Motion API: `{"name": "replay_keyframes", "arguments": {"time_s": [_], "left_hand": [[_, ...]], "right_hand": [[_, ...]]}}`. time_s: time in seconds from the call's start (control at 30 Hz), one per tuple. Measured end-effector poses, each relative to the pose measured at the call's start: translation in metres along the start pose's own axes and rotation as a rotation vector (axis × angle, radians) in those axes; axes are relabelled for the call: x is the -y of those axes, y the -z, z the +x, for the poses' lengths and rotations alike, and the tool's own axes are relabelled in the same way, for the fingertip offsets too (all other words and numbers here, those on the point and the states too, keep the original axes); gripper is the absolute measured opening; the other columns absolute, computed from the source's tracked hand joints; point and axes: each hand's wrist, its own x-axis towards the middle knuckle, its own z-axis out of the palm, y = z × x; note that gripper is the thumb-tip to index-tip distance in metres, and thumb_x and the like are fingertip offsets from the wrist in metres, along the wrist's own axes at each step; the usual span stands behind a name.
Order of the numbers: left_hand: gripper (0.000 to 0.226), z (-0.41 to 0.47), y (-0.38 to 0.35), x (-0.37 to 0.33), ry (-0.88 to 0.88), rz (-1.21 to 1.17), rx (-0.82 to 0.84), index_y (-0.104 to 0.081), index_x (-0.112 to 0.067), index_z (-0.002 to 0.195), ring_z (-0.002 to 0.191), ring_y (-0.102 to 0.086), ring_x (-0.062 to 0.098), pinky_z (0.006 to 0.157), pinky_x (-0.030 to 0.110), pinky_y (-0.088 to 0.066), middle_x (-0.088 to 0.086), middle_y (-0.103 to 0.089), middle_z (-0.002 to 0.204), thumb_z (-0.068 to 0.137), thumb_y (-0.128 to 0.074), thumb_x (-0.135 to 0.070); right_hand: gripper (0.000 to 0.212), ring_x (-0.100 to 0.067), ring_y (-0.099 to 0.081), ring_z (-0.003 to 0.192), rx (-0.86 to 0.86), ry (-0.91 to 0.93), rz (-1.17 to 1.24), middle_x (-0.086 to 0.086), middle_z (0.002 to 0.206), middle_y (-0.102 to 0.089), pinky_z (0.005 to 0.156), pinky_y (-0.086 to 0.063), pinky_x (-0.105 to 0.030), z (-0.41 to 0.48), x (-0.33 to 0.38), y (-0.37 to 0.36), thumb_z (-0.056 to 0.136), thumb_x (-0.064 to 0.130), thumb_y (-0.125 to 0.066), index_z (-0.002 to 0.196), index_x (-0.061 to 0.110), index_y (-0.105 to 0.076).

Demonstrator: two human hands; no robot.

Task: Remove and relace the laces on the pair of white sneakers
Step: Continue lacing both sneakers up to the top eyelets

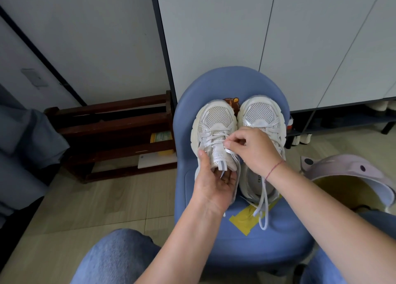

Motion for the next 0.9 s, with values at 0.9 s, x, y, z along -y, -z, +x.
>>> {"name": "replay_keyframes", "arguments": {"time_s": [0.9], "left_hand": [[0.056, -0.033, 0.013, -0.034, -0.924, 1.465, -0.327, -0.036, -0.012, 0.051, 0.049, -0.034, 0.018, 0.051, 0.033, -0.029, -0.002, -0.037, 0.045, 0.096, -0.056, -0.039]], "right_hand": [[0.022, -0.013, -0.061, 0.051, -0.066, -0.925, 1.668, -0.004, 0.060, -0.064, 0.051, -0.050, -0.022, -0.045, 0.033, -0.037, 0.092, 0.025, -0.060, 0.077, 0.008, -0.063]]}}
